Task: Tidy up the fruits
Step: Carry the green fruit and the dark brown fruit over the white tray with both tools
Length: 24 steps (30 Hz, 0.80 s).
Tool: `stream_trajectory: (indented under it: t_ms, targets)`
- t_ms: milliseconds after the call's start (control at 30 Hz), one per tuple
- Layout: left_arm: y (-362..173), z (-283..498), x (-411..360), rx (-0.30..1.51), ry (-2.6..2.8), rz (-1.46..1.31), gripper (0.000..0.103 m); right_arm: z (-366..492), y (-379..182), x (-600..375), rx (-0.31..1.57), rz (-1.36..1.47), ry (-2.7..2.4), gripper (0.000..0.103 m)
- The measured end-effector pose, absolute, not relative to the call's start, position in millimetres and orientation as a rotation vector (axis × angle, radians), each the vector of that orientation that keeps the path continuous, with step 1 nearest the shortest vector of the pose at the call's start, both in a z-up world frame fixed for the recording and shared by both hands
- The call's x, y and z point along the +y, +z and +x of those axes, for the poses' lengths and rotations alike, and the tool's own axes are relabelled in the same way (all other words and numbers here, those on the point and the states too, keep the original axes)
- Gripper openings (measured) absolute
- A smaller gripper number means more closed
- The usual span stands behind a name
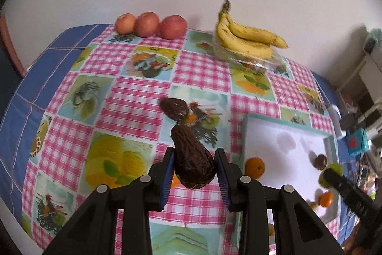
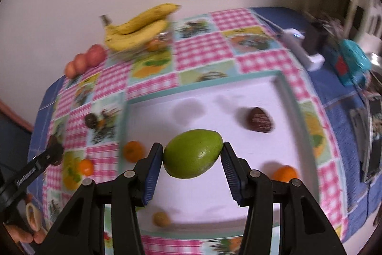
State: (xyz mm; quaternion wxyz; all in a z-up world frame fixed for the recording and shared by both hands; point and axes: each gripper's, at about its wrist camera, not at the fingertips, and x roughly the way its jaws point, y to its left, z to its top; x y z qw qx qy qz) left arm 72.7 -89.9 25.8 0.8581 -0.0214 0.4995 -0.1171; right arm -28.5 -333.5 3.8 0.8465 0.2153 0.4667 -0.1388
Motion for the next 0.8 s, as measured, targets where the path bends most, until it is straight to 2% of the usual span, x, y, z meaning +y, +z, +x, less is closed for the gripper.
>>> stream_trajectory:
  t_ms: [367, 800]
  targets:
    - [16, 53, -141, 1.078, -0.371, 0.039, 0.036, -53, -7, -392, 0.983, 0.540, -0.416, 0.052]
    - [-14, 27, -204, 1.090, -0.501, 0.198, 0.036, -44, -34, -391, 1.044, 0.540, -0.394, 0.052]
